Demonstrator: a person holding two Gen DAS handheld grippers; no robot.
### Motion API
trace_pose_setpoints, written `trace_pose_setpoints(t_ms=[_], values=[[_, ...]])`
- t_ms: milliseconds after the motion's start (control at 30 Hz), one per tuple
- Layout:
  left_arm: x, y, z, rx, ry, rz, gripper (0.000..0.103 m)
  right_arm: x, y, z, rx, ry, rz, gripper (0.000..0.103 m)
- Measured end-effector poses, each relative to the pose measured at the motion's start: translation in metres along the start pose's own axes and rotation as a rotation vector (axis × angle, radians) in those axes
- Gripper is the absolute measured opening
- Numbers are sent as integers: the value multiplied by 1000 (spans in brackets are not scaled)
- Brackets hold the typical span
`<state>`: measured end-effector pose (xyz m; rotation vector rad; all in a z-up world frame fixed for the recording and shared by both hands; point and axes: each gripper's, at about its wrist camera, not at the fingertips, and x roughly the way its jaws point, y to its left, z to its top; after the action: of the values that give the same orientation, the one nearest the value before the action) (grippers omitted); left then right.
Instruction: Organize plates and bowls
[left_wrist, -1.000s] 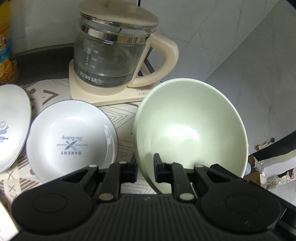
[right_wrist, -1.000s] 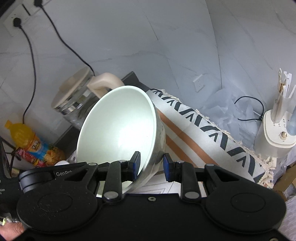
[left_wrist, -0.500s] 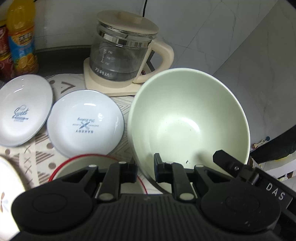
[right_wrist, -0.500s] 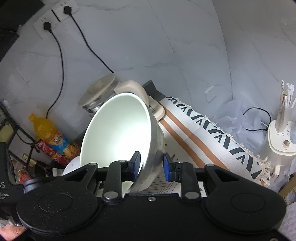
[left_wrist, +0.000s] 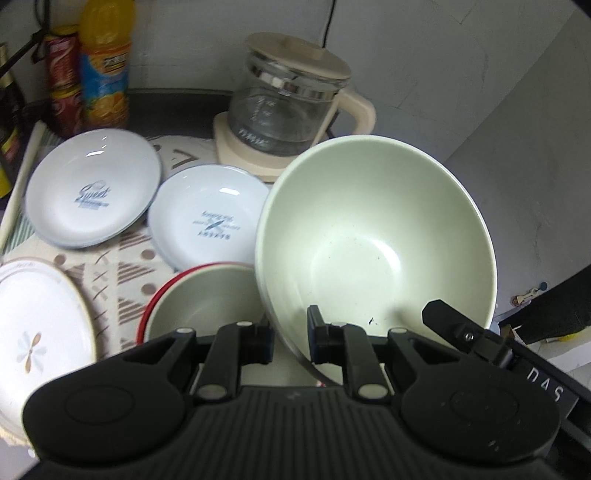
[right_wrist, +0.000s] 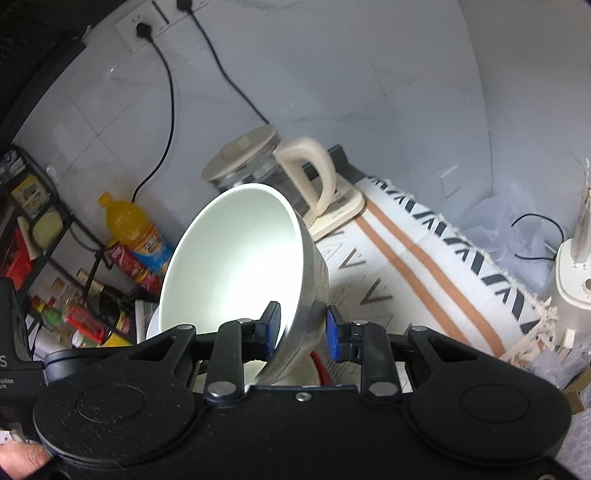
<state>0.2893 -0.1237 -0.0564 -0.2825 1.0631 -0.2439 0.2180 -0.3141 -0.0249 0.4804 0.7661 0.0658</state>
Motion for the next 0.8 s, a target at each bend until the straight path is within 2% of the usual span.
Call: trace_pose_setpoints(t_ms=[500, 800], values=[[6, 30, -38, -81, 86, 37, 15, 8, 2, -38, -26, 116, -12, 26], [13, 43, -46, -111, 111, 54, 15, 16, 6, -49, -59, 143, -17, 26]])
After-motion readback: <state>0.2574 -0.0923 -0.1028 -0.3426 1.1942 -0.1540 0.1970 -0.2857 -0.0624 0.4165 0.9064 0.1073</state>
